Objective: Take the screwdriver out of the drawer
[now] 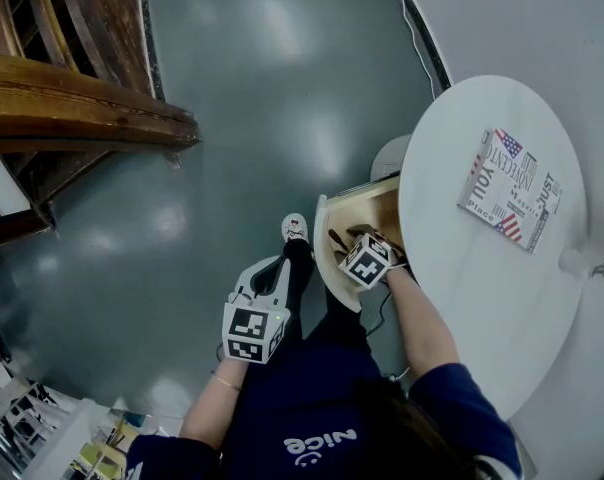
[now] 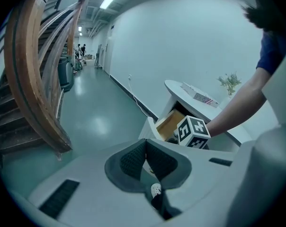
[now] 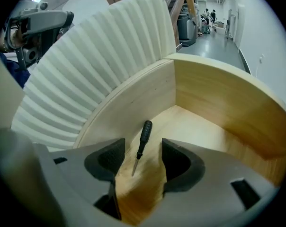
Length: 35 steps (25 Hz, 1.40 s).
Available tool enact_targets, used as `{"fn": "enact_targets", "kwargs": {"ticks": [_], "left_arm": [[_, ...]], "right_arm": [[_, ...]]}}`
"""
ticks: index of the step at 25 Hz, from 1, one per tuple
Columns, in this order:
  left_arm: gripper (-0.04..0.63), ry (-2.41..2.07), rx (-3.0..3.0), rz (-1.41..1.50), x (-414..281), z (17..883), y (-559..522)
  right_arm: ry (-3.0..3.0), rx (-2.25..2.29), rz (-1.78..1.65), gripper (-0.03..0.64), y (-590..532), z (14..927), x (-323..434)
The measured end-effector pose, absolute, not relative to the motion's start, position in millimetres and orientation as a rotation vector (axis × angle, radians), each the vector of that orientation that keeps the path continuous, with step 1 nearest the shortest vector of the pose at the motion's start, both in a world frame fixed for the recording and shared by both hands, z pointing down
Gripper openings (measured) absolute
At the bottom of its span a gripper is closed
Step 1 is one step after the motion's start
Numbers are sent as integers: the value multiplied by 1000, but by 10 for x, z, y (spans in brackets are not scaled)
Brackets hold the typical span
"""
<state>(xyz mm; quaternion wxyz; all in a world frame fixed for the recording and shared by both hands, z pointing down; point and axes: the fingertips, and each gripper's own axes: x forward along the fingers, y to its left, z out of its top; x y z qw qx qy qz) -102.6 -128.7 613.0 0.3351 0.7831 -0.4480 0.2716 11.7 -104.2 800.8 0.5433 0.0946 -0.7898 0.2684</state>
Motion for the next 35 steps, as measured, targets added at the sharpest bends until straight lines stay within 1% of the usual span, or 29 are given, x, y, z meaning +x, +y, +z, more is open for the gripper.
{"fn": "enact_targets", "kwargs": {"ticks": [4, 5, 6, 8, 10, 16, 20, 21, 23, 24, 35], "left_arm": [[5, -1166, 2022, 711, -1069, 6204, -1248], [5, -1169, 2011, 699, -1083, 6213, -1251], [5, -1172, 2002, 689, -1096, 6219, -1255], [5, -1175, 1998, 687, -1108, 6235, -1249], [5, -1174, 2004, 701, -1117, 6254, -1236], [5, -1182, 2002, 740, -1188, 6320, -1175], [5, -1192, 1986, 757, -1236, 6372, -1112], [5, -1193, 1985, 763, -1250, 6383, -1099], [5, -1198, 1979, 773, -1283, 6402, -1081], [5, -1201, 1975, 774, -1300, 6410, -1074], [5, -1212, 1954, 766, -1349, 6428, -1032]], "right_arm": [[-1831, 224, 673, 242, -1048, 8119, 139], [-1820, 233, 690, 248, -1069, 8143, 150], [-1810, 240, 702, 270, -1085, 8164, 158], [-1799, 245, 707, 276, -1089, 8188, 165], [-1795, 244, 692, 286, -1088, 8194, 167], [-1754, 256, 575, 282, -1089, 8247, 164], [-1730, 319, 512, 220, -1157, 8294, 200], [-1725, 340, 502, 198, -1185, 8300, 216], [-1714, 386, 495, 129, -1246, 8304, 257], [-1712, 400, 498, 110, -1266, 8302, 270], [-1723, 435, 515, 55, -1310, 8307, 305]]}}
